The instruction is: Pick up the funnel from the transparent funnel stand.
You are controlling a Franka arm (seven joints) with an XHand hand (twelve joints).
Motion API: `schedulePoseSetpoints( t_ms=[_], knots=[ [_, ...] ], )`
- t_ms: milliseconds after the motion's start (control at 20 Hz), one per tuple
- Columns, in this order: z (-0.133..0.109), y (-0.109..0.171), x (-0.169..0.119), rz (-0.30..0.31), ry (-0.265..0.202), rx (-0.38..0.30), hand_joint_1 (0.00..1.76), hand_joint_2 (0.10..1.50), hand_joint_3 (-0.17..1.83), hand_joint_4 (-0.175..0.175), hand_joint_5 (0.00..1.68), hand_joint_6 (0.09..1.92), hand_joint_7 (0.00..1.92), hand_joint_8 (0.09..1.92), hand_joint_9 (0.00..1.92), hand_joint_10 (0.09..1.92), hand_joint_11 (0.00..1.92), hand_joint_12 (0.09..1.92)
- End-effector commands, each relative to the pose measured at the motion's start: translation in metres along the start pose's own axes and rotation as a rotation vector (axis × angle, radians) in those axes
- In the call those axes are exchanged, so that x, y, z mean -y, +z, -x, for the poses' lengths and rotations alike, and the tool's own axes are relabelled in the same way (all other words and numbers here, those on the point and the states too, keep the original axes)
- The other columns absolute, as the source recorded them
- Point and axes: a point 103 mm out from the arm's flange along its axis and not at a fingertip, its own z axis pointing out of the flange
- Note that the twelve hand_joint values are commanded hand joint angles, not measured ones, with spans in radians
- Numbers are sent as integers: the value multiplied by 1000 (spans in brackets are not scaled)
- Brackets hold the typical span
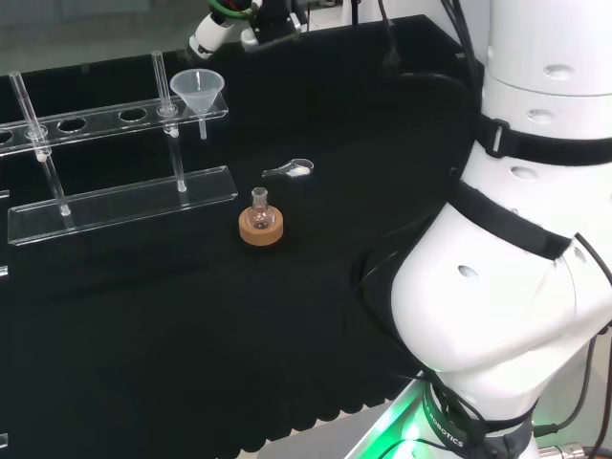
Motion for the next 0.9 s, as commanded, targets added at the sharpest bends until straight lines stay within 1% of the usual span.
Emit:
schedulePoseSetpoints(
  t_ms=[50,200,350,500,700,900],
  knots=[
    [-20,4,-4,-60,-40,6,417,786,156,15,211,87,2,568,214,732,226,1493],
    [-25,8,-6,-77,-53,11,436,766,145,16,193,87,0,544,208,744,236,1498],
    [-33,11,-9,-66,-79,14,449,753,137,15,189,87,0,517,201,754,240,1499],
    [-36,13,-14,-81,-103,21,474,738,128,17,169,87,0,504,191,760,250,1502],
    [-39,19,-23,-109,-106,33,528,721,117,23,128,87,0,483,165,795,277,1506],
    [-40,28,-33,-124,-116,36,547,719,114,26,117,87,0,448,130,821,280,1511]
  ],
)
